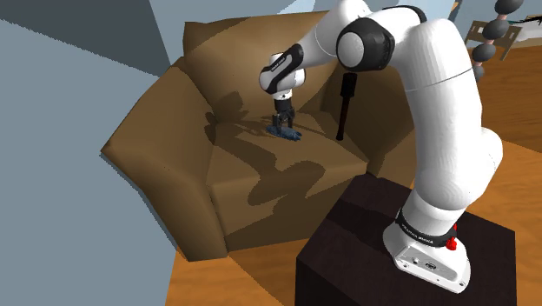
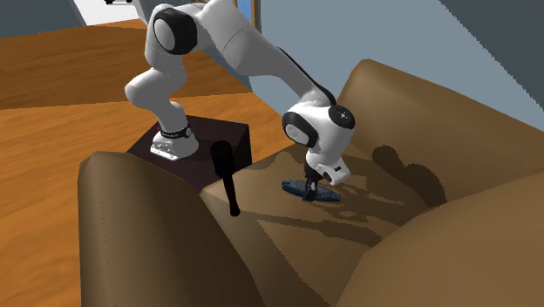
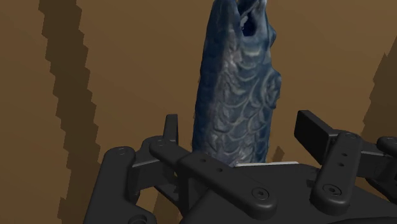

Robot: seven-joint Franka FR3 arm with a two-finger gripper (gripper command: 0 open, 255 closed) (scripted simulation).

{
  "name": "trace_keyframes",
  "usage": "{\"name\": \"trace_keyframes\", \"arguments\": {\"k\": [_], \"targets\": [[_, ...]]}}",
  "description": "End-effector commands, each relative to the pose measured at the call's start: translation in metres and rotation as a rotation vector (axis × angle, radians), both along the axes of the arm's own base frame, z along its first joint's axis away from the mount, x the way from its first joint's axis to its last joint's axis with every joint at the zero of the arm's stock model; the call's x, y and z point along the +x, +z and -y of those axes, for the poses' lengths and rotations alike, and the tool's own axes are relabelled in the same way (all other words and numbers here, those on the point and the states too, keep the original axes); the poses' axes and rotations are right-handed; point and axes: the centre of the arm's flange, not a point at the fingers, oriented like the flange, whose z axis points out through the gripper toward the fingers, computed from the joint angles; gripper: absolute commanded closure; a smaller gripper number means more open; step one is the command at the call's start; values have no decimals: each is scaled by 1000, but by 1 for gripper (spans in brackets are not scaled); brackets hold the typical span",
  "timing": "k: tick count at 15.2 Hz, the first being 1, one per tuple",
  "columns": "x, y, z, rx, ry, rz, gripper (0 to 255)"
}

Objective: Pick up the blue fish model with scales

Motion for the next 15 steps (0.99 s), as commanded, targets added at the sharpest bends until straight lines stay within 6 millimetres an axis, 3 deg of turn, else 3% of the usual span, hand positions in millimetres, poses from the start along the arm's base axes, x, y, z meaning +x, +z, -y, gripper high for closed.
{"name": "trace_keyframes", "arguments": {"k": [1,2,3,12,15], "targets": [[0,-8,0,0,0,0,0],[0,-8,0,0,0,0,0],[-1,-8,0,0,0,0,255],[0,-8,0,0,0,0,255],[0,8,0,0,0,0,255]]}}
